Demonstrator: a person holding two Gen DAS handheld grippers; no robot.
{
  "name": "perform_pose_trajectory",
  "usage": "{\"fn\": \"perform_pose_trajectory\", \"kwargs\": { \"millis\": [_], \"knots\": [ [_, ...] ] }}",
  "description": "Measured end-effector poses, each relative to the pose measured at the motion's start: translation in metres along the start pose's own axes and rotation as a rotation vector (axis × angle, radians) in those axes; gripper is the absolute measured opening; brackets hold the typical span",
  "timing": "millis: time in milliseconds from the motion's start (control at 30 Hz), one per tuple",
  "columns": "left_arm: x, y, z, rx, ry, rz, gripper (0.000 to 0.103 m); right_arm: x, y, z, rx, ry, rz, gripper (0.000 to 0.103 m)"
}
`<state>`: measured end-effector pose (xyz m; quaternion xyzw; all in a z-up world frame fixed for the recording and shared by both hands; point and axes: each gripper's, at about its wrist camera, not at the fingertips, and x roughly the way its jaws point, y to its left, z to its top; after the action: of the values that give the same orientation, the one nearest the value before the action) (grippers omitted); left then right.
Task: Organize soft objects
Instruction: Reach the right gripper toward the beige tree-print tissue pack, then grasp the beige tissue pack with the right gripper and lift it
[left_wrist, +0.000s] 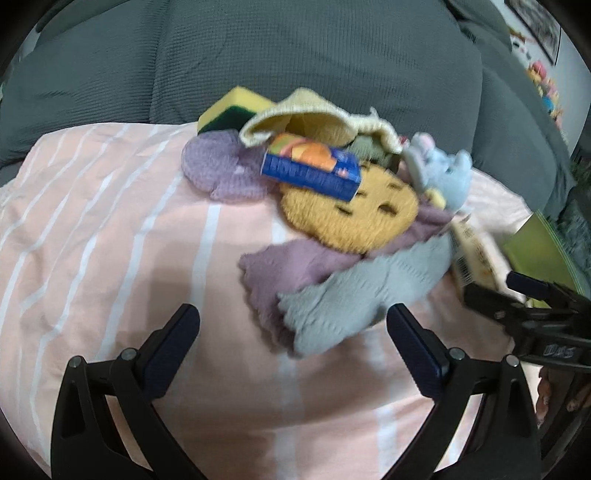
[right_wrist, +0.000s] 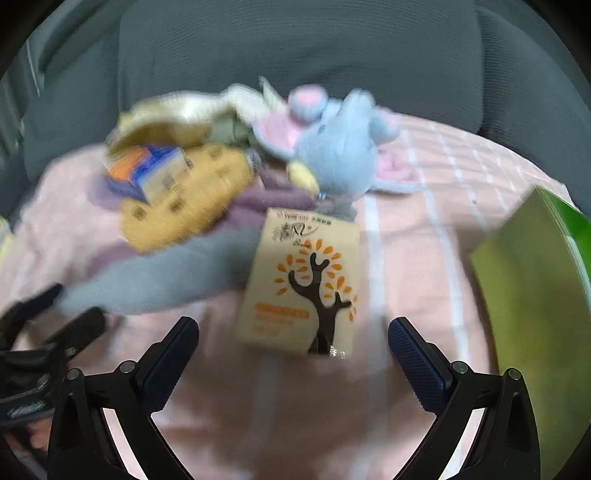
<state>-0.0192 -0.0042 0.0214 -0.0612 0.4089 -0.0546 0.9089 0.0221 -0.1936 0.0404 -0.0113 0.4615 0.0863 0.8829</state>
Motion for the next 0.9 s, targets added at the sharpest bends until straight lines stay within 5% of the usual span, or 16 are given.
{"fn": "perform_pose_trajectory", "kwargs": {
  "millis": [133, 267, 300, 467, 567, 900],
  "knots": [
    [-0.009, 0.005, 0.007, -0.049, -0.016, -0.084, 0.097, -0.042, -0.018, 0.006, 0.148, -0.102, 0.01, 0.103],
    [-0.011, 0.002, 0.01, -0.084, -0.01, -0.139, 0.093, -0.038, -0.03, 0.02, 0.284, -0.028, 0.114, 0.088],
    [-0.01, 0.002, 0.011, -0.087, -0.006, -0.141, 0.091, -0.035, -0.029, 0.022, 0.29, -0.019, 0.116, 0.08],
    [-0.003, 0.006, 0.014, -0.1, 0.013, -0.14, 0.08, -0.002, -0.023, 0.025, 0.337, 0.078, 0.076, 0.07],
    [-0.002, 0.01, 0.014, -0.108, 0.021, -0.145, 0.078, 0.013, -0.018, 0.015, 0.303, 0.129, 0.019, 0.056],
    [-0.005, 0.031, 0.016, -0.223, 0.006, -0.129, 0.07, -0.03, 0.018, -0.019, 0.236, 0.159, 0.144, 0.055]
  ]
}}
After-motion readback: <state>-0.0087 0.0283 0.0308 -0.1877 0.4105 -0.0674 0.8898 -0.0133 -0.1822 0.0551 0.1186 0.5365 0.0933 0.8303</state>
